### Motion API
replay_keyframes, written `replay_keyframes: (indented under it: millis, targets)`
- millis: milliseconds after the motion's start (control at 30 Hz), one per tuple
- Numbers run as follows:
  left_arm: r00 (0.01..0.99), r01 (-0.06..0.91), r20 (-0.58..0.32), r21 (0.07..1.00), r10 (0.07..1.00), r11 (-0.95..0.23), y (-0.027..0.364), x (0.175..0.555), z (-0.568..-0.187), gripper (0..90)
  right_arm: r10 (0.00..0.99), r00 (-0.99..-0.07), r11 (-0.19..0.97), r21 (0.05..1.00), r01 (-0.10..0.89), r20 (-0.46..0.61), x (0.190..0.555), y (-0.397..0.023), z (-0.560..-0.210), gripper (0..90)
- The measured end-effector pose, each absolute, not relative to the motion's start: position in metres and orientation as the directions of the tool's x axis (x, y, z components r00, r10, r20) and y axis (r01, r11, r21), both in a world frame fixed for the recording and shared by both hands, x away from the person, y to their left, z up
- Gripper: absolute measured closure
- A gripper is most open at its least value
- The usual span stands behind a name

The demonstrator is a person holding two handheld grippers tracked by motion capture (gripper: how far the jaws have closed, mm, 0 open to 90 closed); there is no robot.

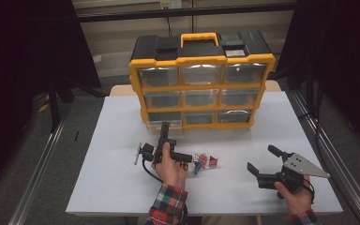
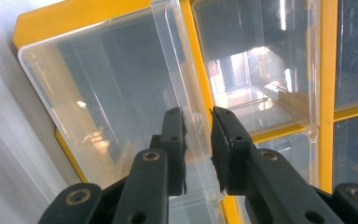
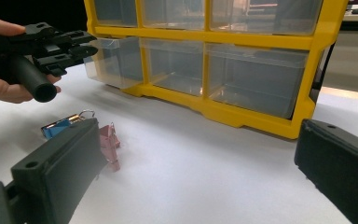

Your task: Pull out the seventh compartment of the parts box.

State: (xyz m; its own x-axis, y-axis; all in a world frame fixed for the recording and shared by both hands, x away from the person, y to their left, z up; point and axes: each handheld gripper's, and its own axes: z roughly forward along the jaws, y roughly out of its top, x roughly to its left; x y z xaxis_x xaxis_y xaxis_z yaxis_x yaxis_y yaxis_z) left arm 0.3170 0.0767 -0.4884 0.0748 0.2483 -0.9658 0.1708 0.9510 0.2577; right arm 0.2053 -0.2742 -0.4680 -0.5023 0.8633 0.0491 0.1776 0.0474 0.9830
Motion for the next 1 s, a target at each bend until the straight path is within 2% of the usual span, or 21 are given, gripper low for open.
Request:
replay_keyframes:
  millis: [500,667,733,767,1000]
  targets:
    - [0.093,0.179,-0.950,0.311,0.298,0.934,0.082,0.309,-0.492,76.8,0.857,-0.513,0.051,0.985,0.168,0.043,0.205,-0.273,-0.466,0.1]
    - [0.099,0.172,-0.949,0.313,0.300,0.934,0.084,0.307,-0.493,77.2,0.859,-0.511,0.054,0.984,0.169,0.041,0.205,-0.272,-0.466,0.2]
    - [0.097,0.160,-0.957,0.285,0.272,0.945,0.082,0.307,-0.491,77.2,0.859,-0.510,0.052,0.984,0.171,0.043,0.205,-0.272,-0.466,0.1]
    - [0.099,0.175,-0.948,0.315,0.302,0.933,0.084,0.305,-0.493,77.4,0.859,-0.510,0.052,0.984,0.171,0.043,0.205,-0.272,-0.466,0.1]
    - [0.110,0.188,-0.949,0.313,0.296,0.931,0.085,0.304,-0.495,80.0,0.858,-0.512,0.055,0.984,0.169,0.040,0.205,-0.272,-0.466,0.1]
